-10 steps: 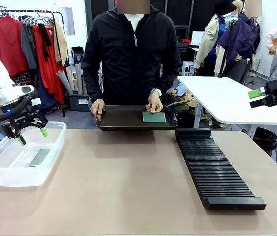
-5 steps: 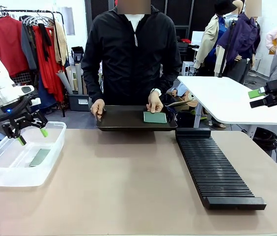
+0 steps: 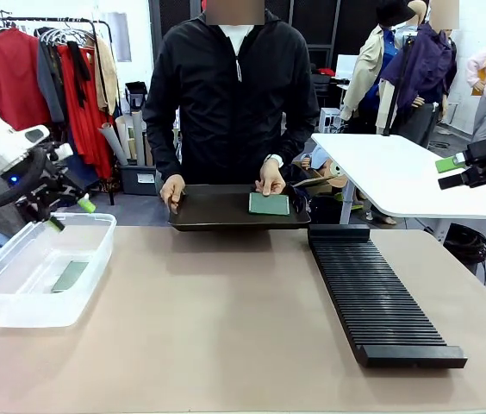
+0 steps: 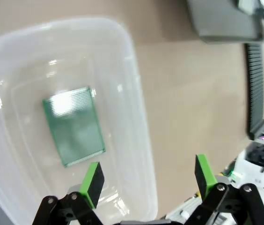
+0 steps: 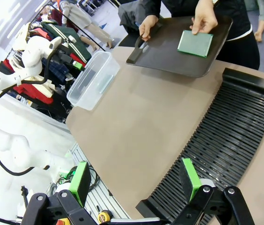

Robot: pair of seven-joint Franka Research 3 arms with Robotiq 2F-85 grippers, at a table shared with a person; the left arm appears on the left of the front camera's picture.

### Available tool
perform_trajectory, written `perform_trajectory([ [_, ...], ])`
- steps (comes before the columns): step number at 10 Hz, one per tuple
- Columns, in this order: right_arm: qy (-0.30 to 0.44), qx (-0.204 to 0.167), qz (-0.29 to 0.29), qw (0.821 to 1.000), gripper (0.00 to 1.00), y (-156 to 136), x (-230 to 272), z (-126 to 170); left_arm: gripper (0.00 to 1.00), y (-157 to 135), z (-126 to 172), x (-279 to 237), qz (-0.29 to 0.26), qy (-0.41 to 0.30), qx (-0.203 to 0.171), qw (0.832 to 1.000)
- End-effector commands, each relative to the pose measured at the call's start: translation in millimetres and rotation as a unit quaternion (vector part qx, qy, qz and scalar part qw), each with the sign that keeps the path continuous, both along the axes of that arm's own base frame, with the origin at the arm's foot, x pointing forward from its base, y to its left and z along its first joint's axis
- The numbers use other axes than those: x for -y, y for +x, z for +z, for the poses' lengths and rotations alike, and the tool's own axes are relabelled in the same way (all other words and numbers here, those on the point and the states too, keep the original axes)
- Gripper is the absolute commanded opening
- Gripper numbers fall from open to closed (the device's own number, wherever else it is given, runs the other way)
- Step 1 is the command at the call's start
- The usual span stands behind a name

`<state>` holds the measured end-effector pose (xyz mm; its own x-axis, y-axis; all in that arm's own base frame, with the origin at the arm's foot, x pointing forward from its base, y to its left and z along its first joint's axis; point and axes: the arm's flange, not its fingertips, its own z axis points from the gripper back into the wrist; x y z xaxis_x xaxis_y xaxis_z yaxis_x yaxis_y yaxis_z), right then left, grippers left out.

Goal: Sort PCBs into racks and boxes based on the side picked up.
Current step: Pick up the Blank PCB handed by the Human.

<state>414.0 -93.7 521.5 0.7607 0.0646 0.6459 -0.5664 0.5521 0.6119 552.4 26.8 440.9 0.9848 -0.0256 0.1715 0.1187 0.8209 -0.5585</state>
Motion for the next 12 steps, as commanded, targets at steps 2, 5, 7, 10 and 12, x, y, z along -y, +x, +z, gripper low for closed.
perform_trajectory([
  [2,0.005,0.005,0.001,1.0,1.0,-1,-1,1,1.0,-23,6,-1,-0.101,-0.093,0.079,0.987],
  [5,0.005,0.005,0.001,1.0,1.0,-1,-1,1,1.0,-26,13,-6,-0.187,-0.181,0.163,0.952],
  [7,0.005,0.005,0.001,1.0,1.0,-1,-1,1,1.0,-25,15,-14,-0.172,-0.234,0.18,0.94],
  [10,0.005,0.005,0.001,1.0,1.0,-1,-1,1,1.0,-21,22,-23,-0.153,-0.336,0.159,0.916],
  [12,0.005,0.005,0.001,1.0,1.0,-1,-1,1,1.0,-16,23,-26,-0.135,-0.372,0.128,0.909],
])
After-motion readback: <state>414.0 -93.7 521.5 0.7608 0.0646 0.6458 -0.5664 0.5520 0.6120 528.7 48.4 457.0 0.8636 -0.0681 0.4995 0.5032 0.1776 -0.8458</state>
